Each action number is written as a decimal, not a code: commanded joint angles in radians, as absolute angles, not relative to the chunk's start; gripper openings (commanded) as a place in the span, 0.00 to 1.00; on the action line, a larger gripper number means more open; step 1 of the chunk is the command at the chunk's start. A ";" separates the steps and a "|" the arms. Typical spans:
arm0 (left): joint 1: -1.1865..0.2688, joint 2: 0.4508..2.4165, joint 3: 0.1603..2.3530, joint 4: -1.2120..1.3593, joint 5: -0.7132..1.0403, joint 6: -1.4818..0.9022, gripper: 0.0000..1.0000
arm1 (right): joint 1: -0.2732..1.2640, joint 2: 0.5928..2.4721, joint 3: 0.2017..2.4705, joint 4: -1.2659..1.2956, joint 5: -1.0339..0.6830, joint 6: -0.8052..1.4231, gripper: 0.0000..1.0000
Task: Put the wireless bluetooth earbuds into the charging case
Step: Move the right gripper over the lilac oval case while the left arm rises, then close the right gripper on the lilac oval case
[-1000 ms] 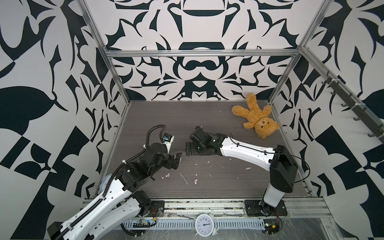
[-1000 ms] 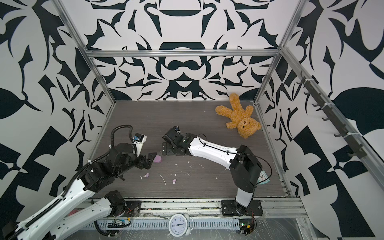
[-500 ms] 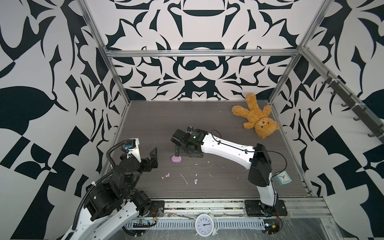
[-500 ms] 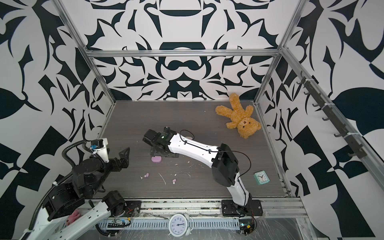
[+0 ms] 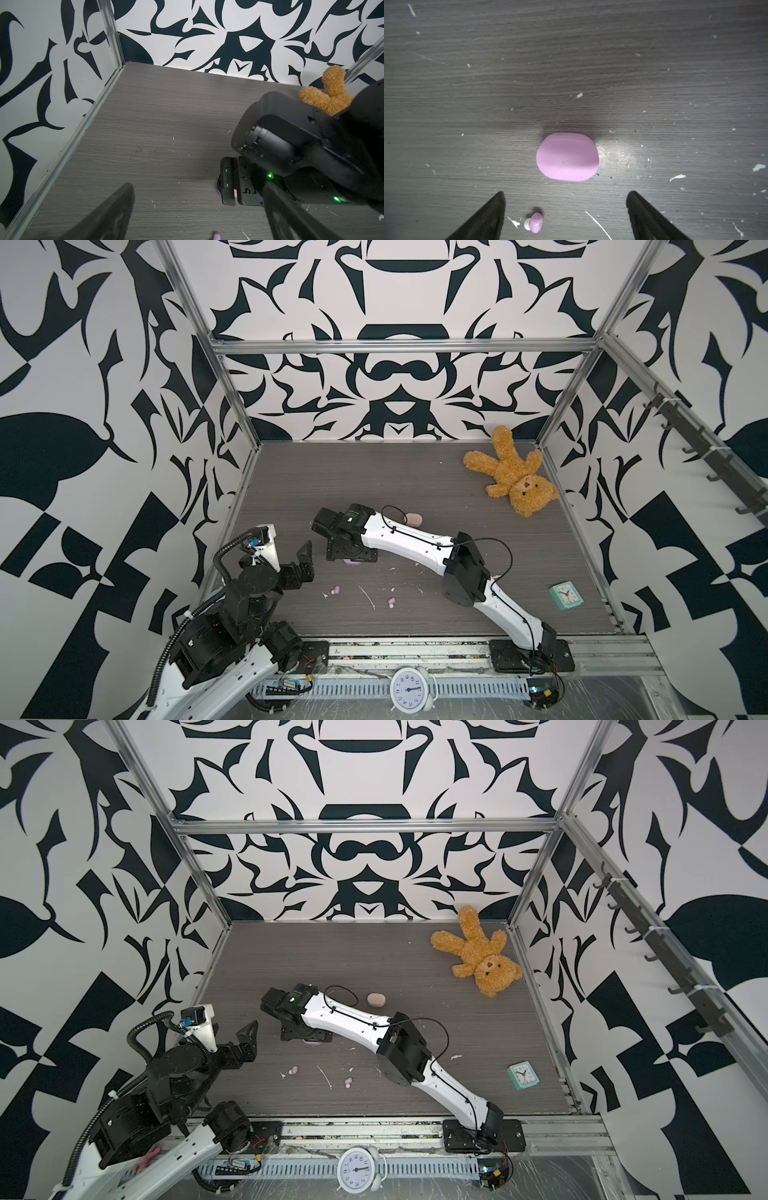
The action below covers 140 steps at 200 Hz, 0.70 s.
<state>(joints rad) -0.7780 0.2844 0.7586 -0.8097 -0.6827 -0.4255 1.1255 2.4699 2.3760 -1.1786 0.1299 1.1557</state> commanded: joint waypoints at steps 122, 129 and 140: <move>-0.775 0.268 0.735 -0.782 -0.631 -0.417 0.99 | 1.100 2.561 2.470 -1.180 0.098 1.165 0.74; -0.775 0.268 0.735 -0.781 -0.631 -0.416 0.99 | 1.099 2.560 2.471 -1.180 0.101 1.162 0.73; -0.775 0.268 0.733 -0.781 -0.633 -0.416 0.99 | 1.099 2.561 2.474 -1.180 0.104 1.159 0.72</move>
